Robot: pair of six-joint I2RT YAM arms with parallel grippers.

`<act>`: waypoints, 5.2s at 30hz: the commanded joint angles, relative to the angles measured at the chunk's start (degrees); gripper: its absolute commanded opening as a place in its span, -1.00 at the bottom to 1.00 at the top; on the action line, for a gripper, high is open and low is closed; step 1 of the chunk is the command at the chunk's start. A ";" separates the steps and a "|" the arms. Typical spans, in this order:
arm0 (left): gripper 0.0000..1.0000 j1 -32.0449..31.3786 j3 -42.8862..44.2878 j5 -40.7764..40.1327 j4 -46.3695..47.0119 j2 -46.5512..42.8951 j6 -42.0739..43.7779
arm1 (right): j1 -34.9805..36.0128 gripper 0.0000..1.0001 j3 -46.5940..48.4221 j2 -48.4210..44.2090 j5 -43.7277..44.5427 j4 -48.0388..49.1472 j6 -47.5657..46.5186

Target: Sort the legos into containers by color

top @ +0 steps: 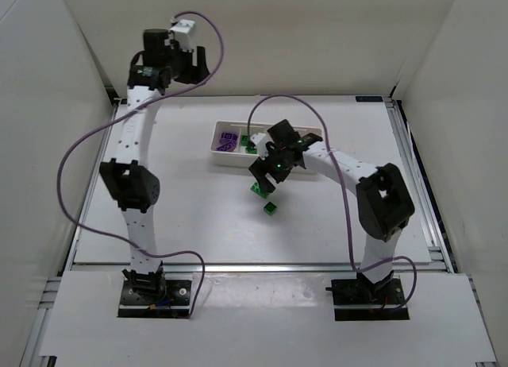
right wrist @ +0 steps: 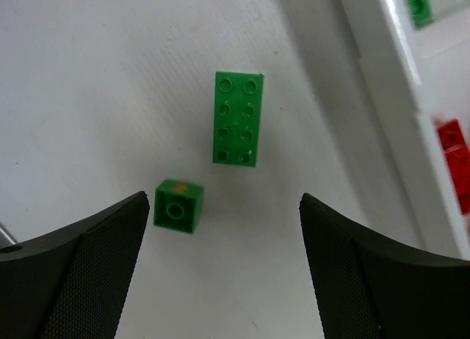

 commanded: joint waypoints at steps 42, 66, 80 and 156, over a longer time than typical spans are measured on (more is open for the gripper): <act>0.70 6.07 -38.35 -3.65 5.99 -30.27 -0.56 | 6.99 -1.00 0.01 6.43 4.25 3.35 -4.49; 0.78 6.07 -43.80 6.72 2.66 -31.85 -1.80 | -2.32 -0.99 40.43 23.37 -1.65 1.77 4.72; 0.78 5.98 -47.32 19.35 0.90 -32.64 1.18 | -2.59 0.46 42.19 26.89 1.25 2.65 1.73; -0.72 -35.68 -74.40 2.94 22.97 -18.05 20.35 | -36.42 0.55 8.18 -18.99 8.28 -7.55 14.56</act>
